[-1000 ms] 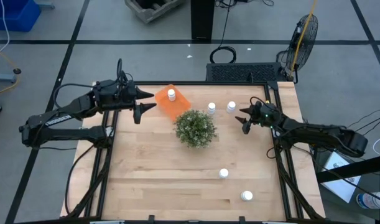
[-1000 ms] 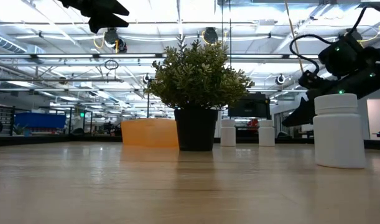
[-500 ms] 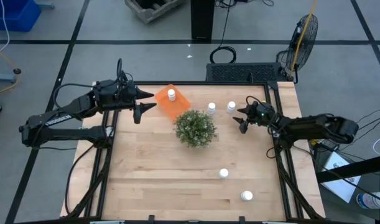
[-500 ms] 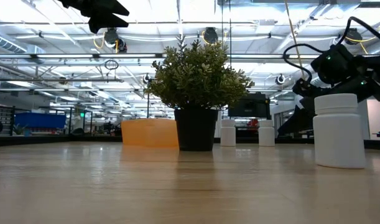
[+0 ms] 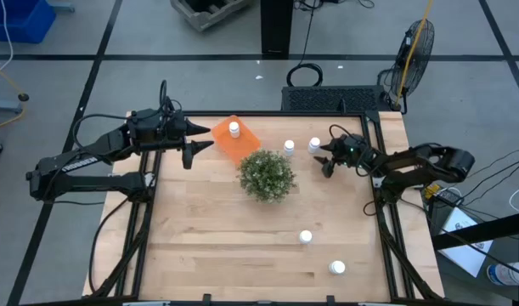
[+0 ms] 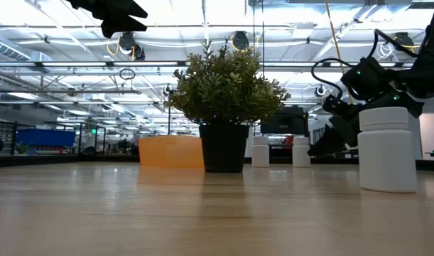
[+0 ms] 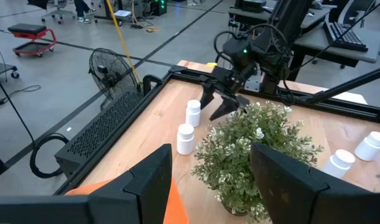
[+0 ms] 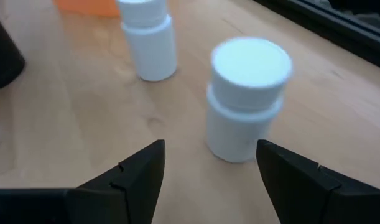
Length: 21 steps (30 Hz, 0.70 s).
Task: Pick and place pill bottles into a basket
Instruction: Put the white medicine bottle into the orange bin
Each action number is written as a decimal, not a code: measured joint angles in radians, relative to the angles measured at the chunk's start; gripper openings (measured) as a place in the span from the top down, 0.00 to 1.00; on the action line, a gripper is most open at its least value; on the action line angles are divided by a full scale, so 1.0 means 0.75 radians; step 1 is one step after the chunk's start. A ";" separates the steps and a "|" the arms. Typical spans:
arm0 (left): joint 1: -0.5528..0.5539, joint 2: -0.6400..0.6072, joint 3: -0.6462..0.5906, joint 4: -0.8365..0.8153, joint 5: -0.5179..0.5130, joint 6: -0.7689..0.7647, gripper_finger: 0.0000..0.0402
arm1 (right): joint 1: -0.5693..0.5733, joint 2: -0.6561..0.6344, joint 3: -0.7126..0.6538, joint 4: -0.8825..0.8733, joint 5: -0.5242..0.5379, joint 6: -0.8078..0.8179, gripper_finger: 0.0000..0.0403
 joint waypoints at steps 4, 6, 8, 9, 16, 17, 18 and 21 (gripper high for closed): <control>0.000 0.000 0.000 -0.001 0.001 -0.007 0.44 | -0.057 0.016 0.000 0.004 -0.067 -0.011 0.39; 0.000 0.000 0.000 0.000 0.001 -0.005 0.44 | -0.073 0.025 0.000 0.000 -0.070 -0.014 0.39; 0.000 0.000 0.000 0.000 0.001 -0.005 0.44 | -0.084 0.037 0.000 0.016 -0.072 -0.014 0.39; 0.000 0.000 0.000 0.000 0.001 -0.002 0.44 | -0.087 0.046 0.000 0.034 -0.078 -0.015 0.39; 0.000 0.000 0.000 0.000 0.004 0.004 0.44 | -0.087 0.155 0.001 0.132 -0.100 -0.013 0.39; 0.000 0.000 0.000 0.000 0.004 0.004 0.44 | -0.087 0.173 0.010 0.139 -0.101 -0.009 0.39; 0.000 0.000 0.000 0.000 0.005 0.003 0.44 | -0.087 0.192 0.025 0.139 -0.103 -0.007 0.39; 0.001 0.000 0.000 0.000 0.007 -0.007 0.44 | -0.087 0.242 0.084 0.150 -0.105 -0.018 0.39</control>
